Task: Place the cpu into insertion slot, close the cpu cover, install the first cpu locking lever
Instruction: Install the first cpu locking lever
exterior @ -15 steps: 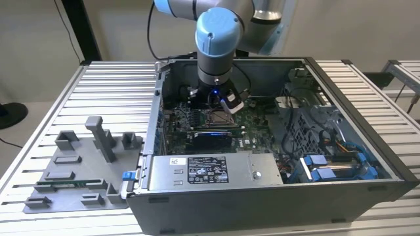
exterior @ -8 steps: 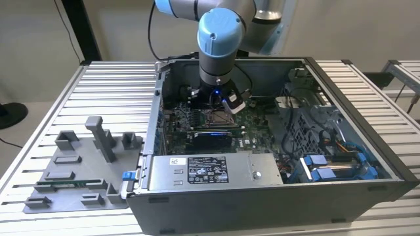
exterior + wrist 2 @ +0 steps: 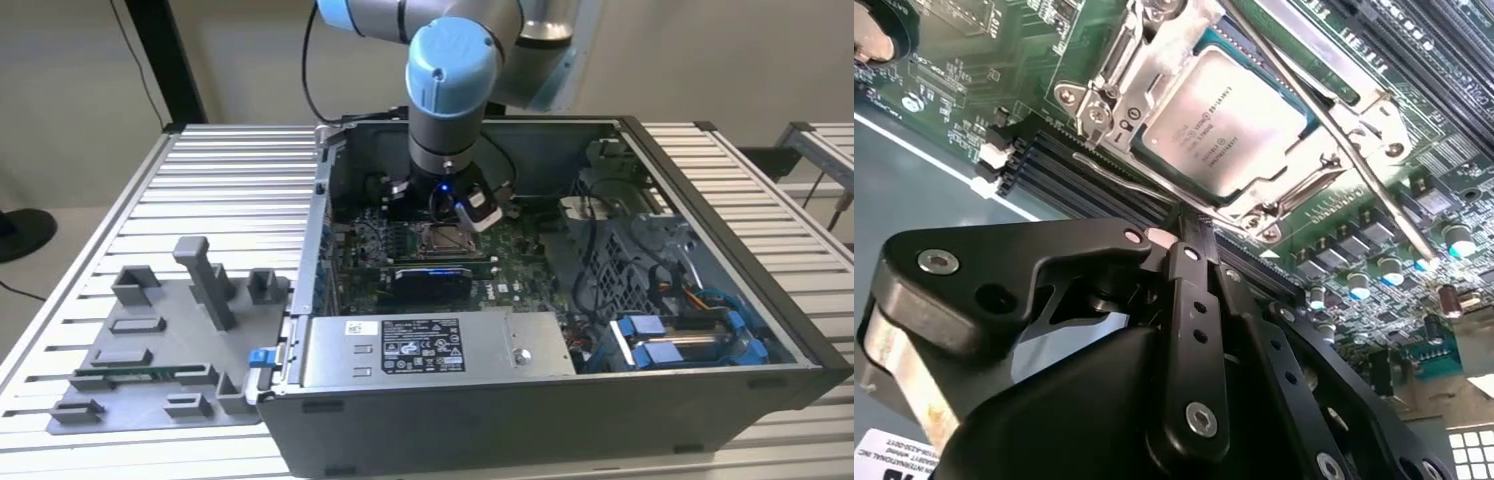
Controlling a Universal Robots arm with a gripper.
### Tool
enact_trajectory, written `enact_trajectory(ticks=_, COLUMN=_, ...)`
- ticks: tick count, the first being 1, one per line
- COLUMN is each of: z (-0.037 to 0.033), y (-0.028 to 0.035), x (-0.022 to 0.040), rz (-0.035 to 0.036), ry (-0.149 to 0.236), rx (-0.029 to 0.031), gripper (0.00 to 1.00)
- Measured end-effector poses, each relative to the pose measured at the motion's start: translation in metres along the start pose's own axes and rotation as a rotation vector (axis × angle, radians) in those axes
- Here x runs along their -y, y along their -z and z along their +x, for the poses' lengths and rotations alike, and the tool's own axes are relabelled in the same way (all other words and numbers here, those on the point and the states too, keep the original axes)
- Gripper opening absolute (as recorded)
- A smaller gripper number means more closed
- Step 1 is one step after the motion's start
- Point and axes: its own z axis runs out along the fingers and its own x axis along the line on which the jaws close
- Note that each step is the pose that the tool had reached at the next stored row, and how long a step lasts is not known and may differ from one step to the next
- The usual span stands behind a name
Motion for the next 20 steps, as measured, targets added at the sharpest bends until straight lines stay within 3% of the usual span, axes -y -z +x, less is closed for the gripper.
enact_trajectory(ticks=10, z=-0.0091, y=-0.0010, x=0.0007, rz=-0.0003, ry=0.002, rx=-0.0009, gripper=0.00)
enact_trajectory(ticks=20, z=-0.0138, y=-0.0023, x=0.0014, rz=-0.0007, ry=0.005, rx=-0.0023, gripper=0.00)
